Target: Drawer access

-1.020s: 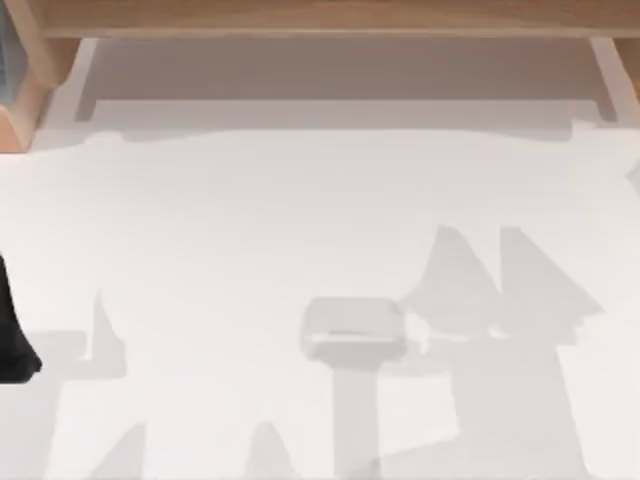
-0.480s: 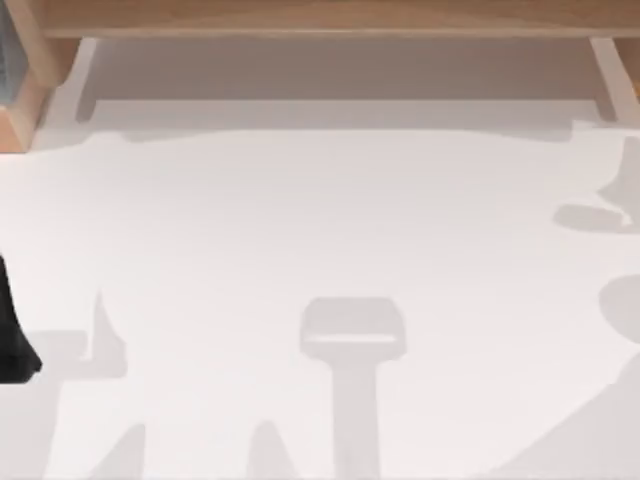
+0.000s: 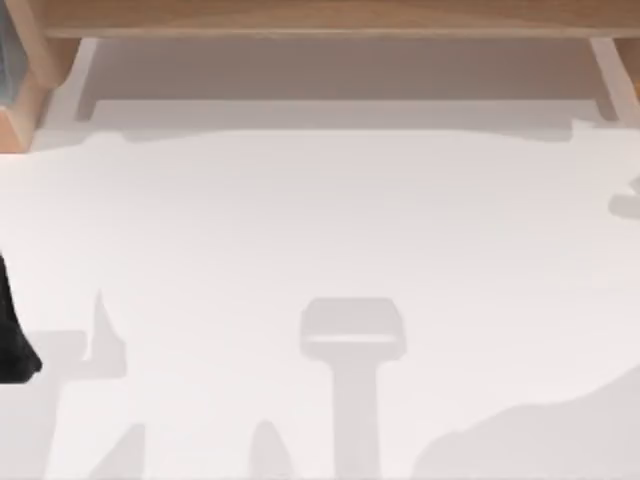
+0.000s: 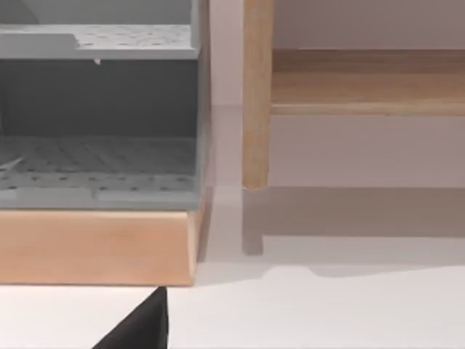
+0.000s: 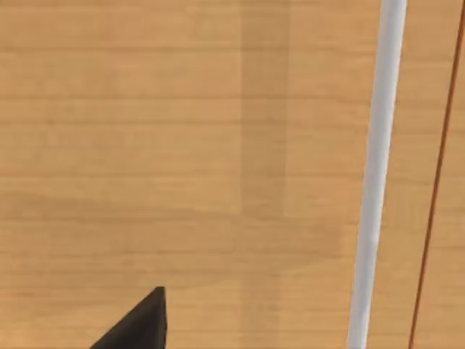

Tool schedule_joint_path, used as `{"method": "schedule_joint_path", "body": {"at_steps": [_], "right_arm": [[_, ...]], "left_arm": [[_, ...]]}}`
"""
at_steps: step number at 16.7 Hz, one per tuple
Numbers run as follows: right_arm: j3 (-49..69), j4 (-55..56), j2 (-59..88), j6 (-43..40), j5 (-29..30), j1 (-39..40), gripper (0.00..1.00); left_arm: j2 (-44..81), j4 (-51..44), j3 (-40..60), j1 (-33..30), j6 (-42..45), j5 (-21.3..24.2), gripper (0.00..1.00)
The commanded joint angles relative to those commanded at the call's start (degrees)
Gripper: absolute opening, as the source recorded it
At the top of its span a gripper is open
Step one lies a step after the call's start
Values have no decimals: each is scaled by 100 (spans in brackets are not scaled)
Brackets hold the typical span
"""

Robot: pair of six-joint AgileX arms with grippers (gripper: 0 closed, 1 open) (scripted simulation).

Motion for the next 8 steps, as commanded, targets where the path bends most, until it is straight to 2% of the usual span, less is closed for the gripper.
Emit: {"method": "schedule_joint_path", "body": {"at_steps": [8], "right_arm": [[394,-223,172,-3,93,90,100]], "left_arm": [[0,0,0,0,0,0,100]]}}
